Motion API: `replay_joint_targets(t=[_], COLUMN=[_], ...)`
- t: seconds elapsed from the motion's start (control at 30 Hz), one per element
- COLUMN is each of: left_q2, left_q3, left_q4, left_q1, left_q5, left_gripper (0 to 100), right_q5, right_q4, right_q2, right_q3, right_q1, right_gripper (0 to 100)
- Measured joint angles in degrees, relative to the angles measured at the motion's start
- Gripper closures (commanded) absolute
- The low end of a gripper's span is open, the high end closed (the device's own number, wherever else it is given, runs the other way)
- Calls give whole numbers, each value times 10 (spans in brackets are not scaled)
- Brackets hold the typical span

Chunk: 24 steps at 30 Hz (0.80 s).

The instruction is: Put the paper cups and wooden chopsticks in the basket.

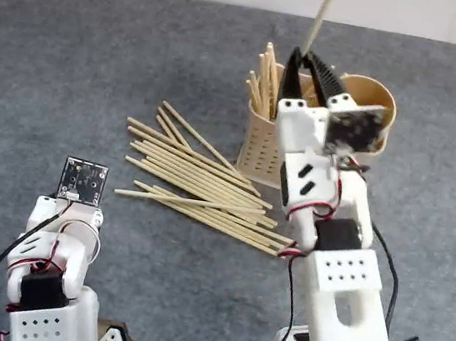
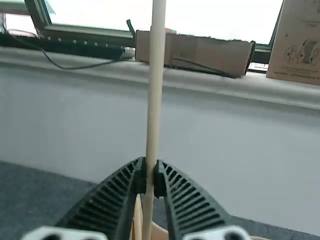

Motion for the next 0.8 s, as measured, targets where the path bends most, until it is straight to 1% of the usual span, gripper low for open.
replay_joint_targets(t=[0.1, 0.2, 0.3, 0.37, 0.5, 0.6, 0.7, 0.8], left_q2=[0, 0, 0, 0, 0, 0, 0, 0], left_q3=[0, 0, 0, 0, 11, 11, 11, 11], left_q4=[0, 0, 0, 0, -12, -14, -14, -15], left_q1=[0, 0, 0, 0, 0, -1, -1, -1], left_q5=[0, 0, 0, 0, 0, 0, 0, 0], left_gripper=[912, 912, 912, 912, 912, 912, 912, 912], right_q5=[8, 9, 9, 11, 11, 11, 11, 13], right_q4=[0, 0, 0, 18, 104, 191, 294, 392], right_q2=[20, 23, 24, 24, 23, 3, -38, -70], right_q3=[0, 0, 0, -1, -42, -84, -113, -129], right_q1=[0, 0, 0, 0, 0, -17, -43, -91], right_gripper=[974, 898, 896, 896, 896, 896, 896, 896])
